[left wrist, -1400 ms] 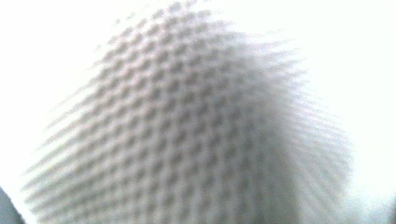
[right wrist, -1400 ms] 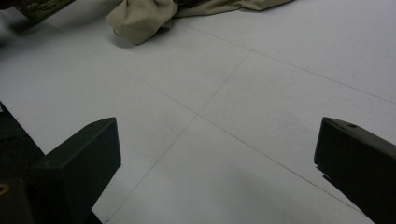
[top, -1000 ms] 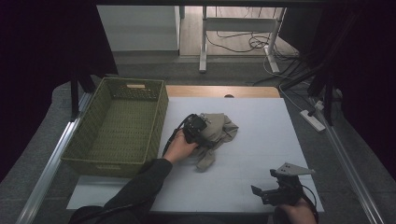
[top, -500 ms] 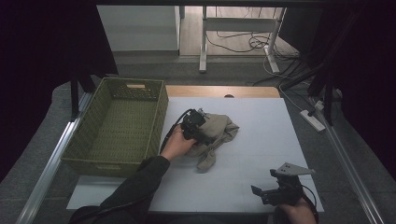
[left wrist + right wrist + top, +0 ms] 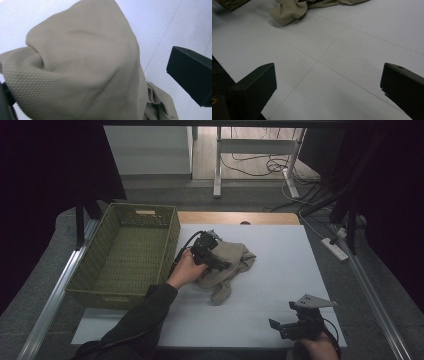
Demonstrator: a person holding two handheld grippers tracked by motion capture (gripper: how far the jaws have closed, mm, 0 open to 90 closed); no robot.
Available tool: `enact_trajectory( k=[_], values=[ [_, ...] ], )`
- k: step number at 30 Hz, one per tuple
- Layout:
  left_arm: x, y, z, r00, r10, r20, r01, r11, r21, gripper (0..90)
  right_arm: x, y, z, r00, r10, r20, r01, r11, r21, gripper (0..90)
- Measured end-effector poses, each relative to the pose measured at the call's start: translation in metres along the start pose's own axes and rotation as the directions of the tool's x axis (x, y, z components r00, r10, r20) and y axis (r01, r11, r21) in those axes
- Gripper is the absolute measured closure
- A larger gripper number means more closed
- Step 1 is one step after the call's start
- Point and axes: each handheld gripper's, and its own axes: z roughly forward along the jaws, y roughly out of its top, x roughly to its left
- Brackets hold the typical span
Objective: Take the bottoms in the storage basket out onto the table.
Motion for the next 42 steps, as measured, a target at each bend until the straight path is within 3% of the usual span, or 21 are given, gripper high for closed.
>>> enact_trajectory(
  k=[10, 31, 42],
  values=[
    [0.006, -0.005, -0.014, 0.9999, -0.011, -0.009, 0.011, 0.9998, 0.016, 0.0, 0.0, 0.0, 0.0, 1.0, 0.0, 0.0, 0.0, 1.0, 0.002, 1.0],
    [0.004, -0.016, -0.043, 0.9998, -0.004, -0.017, 0.004, 0.9998, 0.021, 0.0, 0.0, 0.0, 0.0, 1.0, -0.003, 0.002, 0.003, 1.0, 0.003, 1.0],
    [0.007, -0.022, -0.061, 0.9999, 0.005, -0.009, -0.005, 0.9996, -0.029, 0.0, 0.0, 0.0, 0.001, 1.0, -0.004, 0.003, 0.004, 1.0, 0.004, 1.0]
  ],
)
